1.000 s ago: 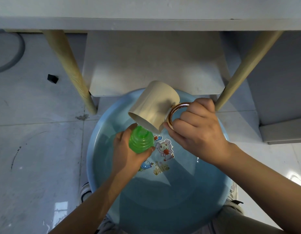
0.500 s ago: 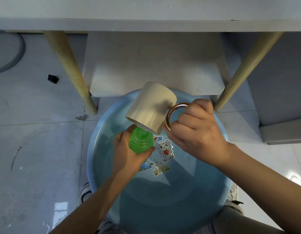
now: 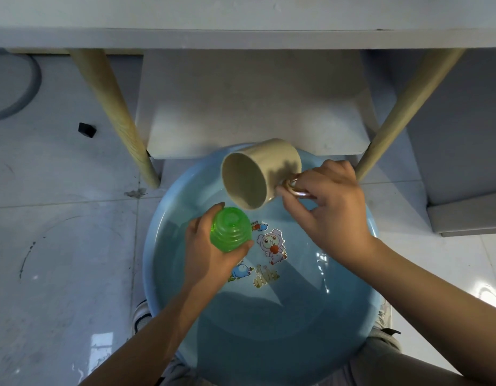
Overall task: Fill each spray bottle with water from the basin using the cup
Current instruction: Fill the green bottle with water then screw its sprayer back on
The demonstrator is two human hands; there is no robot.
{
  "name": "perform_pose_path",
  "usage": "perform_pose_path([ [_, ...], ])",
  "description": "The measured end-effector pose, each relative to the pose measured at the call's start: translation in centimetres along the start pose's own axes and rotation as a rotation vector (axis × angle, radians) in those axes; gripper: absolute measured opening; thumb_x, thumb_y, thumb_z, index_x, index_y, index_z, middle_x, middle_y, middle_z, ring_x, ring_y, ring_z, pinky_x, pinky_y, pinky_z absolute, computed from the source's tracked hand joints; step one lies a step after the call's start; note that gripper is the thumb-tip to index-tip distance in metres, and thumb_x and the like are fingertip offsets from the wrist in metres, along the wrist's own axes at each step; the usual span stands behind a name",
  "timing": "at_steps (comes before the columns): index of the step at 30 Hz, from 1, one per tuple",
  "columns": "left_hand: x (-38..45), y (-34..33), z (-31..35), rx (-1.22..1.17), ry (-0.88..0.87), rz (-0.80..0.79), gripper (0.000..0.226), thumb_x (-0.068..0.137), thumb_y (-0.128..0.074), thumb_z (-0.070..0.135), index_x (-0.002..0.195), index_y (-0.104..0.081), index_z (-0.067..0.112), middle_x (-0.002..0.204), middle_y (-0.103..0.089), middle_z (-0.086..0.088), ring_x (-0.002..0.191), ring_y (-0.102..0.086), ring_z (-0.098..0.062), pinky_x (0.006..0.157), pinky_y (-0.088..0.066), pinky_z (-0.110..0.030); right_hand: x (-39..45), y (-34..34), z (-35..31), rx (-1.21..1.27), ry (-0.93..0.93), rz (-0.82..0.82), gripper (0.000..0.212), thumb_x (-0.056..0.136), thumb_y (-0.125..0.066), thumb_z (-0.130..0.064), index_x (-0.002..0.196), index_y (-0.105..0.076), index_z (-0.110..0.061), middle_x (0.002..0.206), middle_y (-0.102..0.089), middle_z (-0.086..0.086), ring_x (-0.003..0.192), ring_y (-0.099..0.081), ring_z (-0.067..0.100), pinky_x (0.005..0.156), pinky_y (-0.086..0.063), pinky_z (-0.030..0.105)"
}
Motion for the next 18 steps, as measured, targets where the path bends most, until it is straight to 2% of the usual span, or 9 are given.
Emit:
perform_pose_path([
  [2, -0.1, 0.1, 0.0, -0.008, 0.005, 0.001, 0.080, 0.061, -0.087, 0.025, 0.129, -0.046, 0.036, 0.120, -0.040, 0.005, 0.100, -0.042, -0.005, 0.076, -0.031, 0.001, -0.5, -0.7, 1.5, -0.047, -0.082, -0.024, 0.027, 0.080, -0.063, -0.023, 0.058, -0.055, -0.009, 0.052, -0.049, -0.005, 0.053, -0.045, 0.020, 0.066, -0.030, 0.026],
  [5, -0.3, 0.4, 0.0, -0.023, 0.004, 0.026, 0.080, 0.060, -0.088, 0.023, 0.127, -0.047, 0.036, 0.122, -0.041, 0.003, 0.102, -0.043, -0.006, 0.086, -0.034, -0.013, -1.8, -2.5, 3.0, -0.164, -0.063, -0.133, 0.019, 0.073, -0.067, -0.018, 0.060, -0.056, -0.012, 0.049, -0.051, -0.004, 0.049, -0.049, 0.024, 0.064, -0.030, 0.028],
  [7, -0.3, 0.5, -0.2, -0.036, 0.006, 0.039, 0.080, 0.060, -0.088, 0.023, 0.128, -0.047, 0.036, 0.123, -0.041, 0.003, 0.102, -0.044, -0.006, 0.088, -0.034, -0.016, -3.1, -4.0, 3.9, -0.259, -0.034, -0.251, 0.015, 0.065, -0.071, -0.013, 0.058, -0.058, -0.012, 0.047, -0.053, -0.001, 0.049, -0.051, 0.026, 0.064, -0.028, 0.030],
  [11, -0.4, 0.7, -0.3, -0.048, 0.003, 0.054, 0.081, 0.061, -0.087, 0.023, 0.130, -0.046, 0.035, 0.125, -0.041, 0.001, 0.105, -0.045, -0.008, 0.092, -0.038, -0.022, -5.5, -7.3, 4.6, -0.482, 0.061, -0.507, 0.030, 0.040, -0.074, 0.004, 0.048, -0.050, -0.014, 0.040, -0.044, 0.001, 0.045, -0.044, 0.024, 0.061, -0.022, 0.029],
  [15, -0.5, 0.8, -0.4, -0.055, 0.008, 0.059, 0.080, 0.061, -0.087, 0.023, 0.128, -0.046, 0.036, 0.128, -0.040, 0.000, 0.105, -0.045, -0.007, 0.089, -0.035, -0.015, -6.7, -9.0, 4.2, -0.461, 0.100, -0.651, 0.037, 0.029, -0.074, 0.005, 0.046, -0.048, -0.016, 0.038, -0.040, 0.000, 0.042, -0.043, 0.022, 0.059, -0.018, 0.028],
  [18, -0.4, 0.8, -0.5, -0.057, 0.008, 0.068, 0.080, 0.060, -0.087, 0.022, 0.127, -0.046, 0.037, 0.127, -0.041, -0.001, 0.101, -0.043, -0.003, 0.081, -0.031, -0.001, -7.5, -10.4, 4.0, -0.407, 0.114, -0.697, 0.038, 0.032, -0.082, -0.001, 0.047, -0.052, -0.018, 0.038, -0.042, -0.003, 0.043, -0.045, 0.021, 0.060, -0.019, 0.026],
])
Point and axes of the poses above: each hand's wrist, its own x-axis towards the middle knuckle, its own y-axis out of the back of the hand, z = x × y, the point moved 8 cm from there along x, towards the middle knuckle
